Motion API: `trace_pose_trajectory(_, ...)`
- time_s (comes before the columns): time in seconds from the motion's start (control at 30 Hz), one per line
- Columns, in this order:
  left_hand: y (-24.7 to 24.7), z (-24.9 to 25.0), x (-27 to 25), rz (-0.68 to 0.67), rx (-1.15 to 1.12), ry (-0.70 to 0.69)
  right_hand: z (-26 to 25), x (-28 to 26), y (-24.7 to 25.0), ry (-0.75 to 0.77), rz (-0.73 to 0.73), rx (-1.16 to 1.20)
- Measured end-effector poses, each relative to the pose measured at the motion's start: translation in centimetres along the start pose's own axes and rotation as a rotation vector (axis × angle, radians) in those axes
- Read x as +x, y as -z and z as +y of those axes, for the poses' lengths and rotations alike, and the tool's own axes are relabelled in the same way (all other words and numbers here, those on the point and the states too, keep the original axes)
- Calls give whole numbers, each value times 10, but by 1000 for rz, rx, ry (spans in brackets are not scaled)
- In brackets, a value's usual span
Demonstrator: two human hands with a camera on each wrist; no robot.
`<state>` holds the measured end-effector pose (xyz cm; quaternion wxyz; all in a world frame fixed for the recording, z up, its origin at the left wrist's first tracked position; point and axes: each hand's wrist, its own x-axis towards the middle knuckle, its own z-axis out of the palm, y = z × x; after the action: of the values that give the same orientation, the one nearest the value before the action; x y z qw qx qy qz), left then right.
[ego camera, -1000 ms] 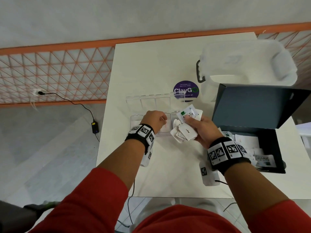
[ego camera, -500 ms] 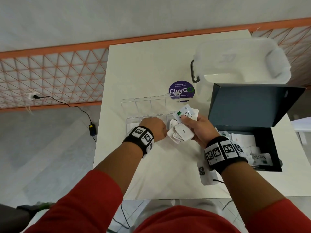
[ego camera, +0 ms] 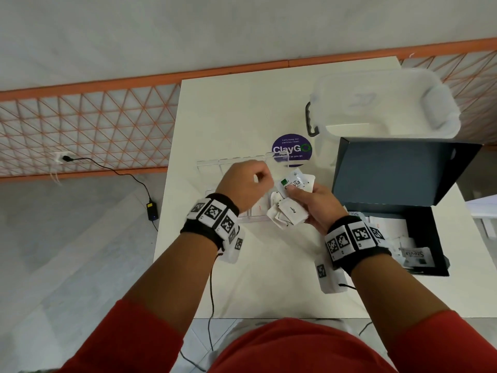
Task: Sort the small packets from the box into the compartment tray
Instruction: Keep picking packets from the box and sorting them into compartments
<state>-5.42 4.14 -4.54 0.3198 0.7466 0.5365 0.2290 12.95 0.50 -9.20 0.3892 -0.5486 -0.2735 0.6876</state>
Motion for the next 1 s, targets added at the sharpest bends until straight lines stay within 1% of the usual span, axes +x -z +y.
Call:
trace_pose_trajectory(0.1,-10,14,-11,-185,74,-2,-6,-1,-3,16,1,11)
trace_pose_trajectory(0.13,-16,16,-14,-216,104,-2,-8,-1,-4,21,3,14)
trace_pose_trajectory(0.2,-24,16,-18,-209,121,-2,-9,-2,-7,23,7,17)
trace_pose_trajectory(0.27,-31,16,-20,-148,97,2,-6,-3,-11,36,19,21)
trace_pose_trajectory(0.37,-39,21,-20,-76,27,50,2,-3,-18,96,96,13)
trace_pose_trajectory(0.43,-38,23,-19,-85,-40,88,7,-1,-18,138,178,-18)
trace_pose_trajectory(0.5,-33,22,-18,-96,-131,135,11,0,-15,176,207,-92)
trace_pose_trajectory(0.57,-23,22,-14,-42,-168,135,12,0,-12,180,187,-133)
trace_pose_trajectory(0.63,-14,22,-7,29,-143,100,13,0,-9,171,150,-153)
trace_pose_trajectory(0.67,-10,23,-2,35,-112,80,13,-1,-8,167,127,-165)
trace_pose_trajectory(0.73,-6,23,7,-26,-48,49,13,-2,-8,151,76,-188)
trace_pose_trajectory(0.83,-6,23,17,-127,-10,46,12,-3,-13,128,-4,-175)
trace_pose_trajectory(0.93,-7,20,20,-138,-52,64,9,-4,-16,112,-38,-137)
trace_pose_trajectory(1.0,-5,15,20,-99,-64,67,7,-5,-15,105,-39,-124)
